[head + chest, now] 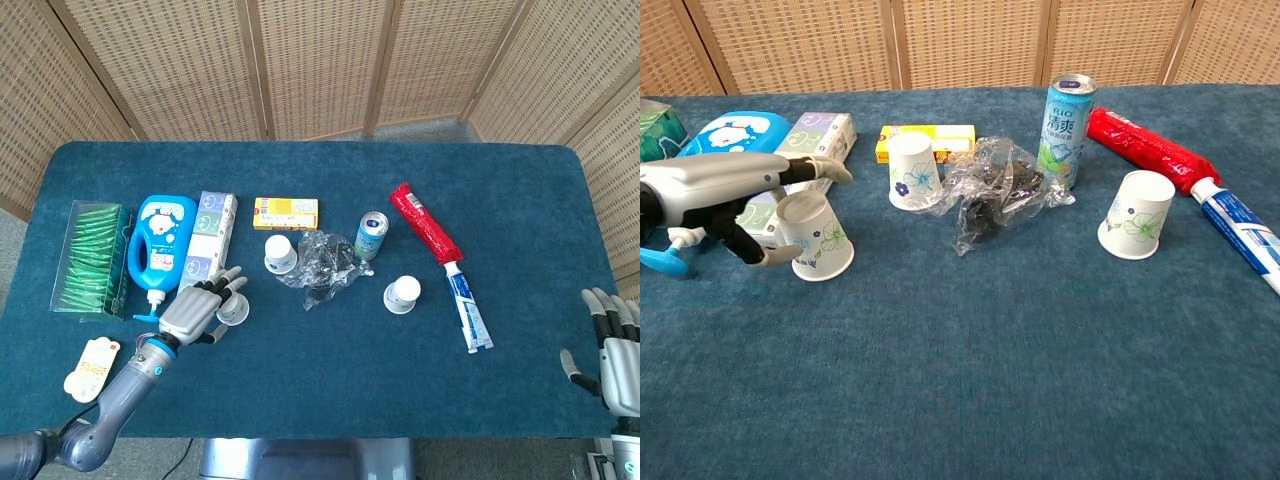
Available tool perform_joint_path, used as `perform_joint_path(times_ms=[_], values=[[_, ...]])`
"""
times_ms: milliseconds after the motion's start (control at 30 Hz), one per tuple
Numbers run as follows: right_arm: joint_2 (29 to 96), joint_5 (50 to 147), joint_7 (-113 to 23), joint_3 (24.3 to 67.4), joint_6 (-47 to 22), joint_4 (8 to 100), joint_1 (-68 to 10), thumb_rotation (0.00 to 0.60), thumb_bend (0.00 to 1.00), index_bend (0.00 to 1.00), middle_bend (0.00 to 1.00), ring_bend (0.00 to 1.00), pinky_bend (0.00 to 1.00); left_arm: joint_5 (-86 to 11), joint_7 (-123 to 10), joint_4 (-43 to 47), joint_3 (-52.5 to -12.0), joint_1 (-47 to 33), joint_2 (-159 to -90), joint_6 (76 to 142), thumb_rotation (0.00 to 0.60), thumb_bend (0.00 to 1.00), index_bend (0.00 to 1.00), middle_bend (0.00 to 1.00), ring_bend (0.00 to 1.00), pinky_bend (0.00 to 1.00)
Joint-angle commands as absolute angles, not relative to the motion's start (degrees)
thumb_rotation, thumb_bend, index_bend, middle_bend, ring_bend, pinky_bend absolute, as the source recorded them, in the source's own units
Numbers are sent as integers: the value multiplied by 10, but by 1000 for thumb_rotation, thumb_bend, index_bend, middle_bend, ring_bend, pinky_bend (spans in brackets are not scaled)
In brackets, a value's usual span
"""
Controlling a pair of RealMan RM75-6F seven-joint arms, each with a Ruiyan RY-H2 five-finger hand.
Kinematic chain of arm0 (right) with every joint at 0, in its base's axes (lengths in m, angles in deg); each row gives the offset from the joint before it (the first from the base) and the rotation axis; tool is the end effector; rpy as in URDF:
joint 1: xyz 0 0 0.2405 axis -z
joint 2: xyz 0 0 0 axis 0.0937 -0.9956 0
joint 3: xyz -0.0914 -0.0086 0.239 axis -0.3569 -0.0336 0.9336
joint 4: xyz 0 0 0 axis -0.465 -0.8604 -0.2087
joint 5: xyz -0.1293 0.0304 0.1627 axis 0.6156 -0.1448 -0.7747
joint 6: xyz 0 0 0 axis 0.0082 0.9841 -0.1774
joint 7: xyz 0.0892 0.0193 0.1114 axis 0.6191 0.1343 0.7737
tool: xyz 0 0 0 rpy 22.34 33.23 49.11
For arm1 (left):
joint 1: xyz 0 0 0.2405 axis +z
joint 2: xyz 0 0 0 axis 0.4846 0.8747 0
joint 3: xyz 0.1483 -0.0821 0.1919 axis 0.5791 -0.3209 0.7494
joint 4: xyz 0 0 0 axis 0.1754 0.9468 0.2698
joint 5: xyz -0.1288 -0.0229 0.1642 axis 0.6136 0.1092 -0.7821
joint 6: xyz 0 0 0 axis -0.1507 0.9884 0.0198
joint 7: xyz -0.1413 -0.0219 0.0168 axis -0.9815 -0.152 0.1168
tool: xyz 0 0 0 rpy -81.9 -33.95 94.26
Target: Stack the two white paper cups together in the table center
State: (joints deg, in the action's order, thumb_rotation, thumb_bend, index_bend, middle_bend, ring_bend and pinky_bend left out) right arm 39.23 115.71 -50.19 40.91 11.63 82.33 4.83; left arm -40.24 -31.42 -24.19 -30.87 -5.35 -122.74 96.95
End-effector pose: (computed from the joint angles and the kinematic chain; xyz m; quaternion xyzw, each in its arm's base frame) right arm -0.3007 -0.1640 0.1813 0.5270 -0.4184 0.3871 0.6304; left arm -0.1705 0.2830 -0.0048 -0.7692 -0.4135 -0.3111 0.3750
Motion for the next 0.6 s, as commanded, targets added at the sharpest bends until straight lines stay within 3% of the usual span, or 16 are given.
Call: perform_joint_path(times_ms=[33,333,600], values=[[391,1157,-499,409,118,822,50,600,375,0,0,0,0,-398,-315,-238,-307,-58,-1234,971,600,452,73,39,36,338],[390,1158,-487,408,116,817,54,600,375,0,0,0,0,-390,-318,-217,-310,-71,-1253,986,600,454,229,191,234,519],[389,1160,-482,407,119,817,57,600,376,0,0,0,0,-391,-309,-220,-309,-79,-1258,1004,600,455,287,242,283,563]])
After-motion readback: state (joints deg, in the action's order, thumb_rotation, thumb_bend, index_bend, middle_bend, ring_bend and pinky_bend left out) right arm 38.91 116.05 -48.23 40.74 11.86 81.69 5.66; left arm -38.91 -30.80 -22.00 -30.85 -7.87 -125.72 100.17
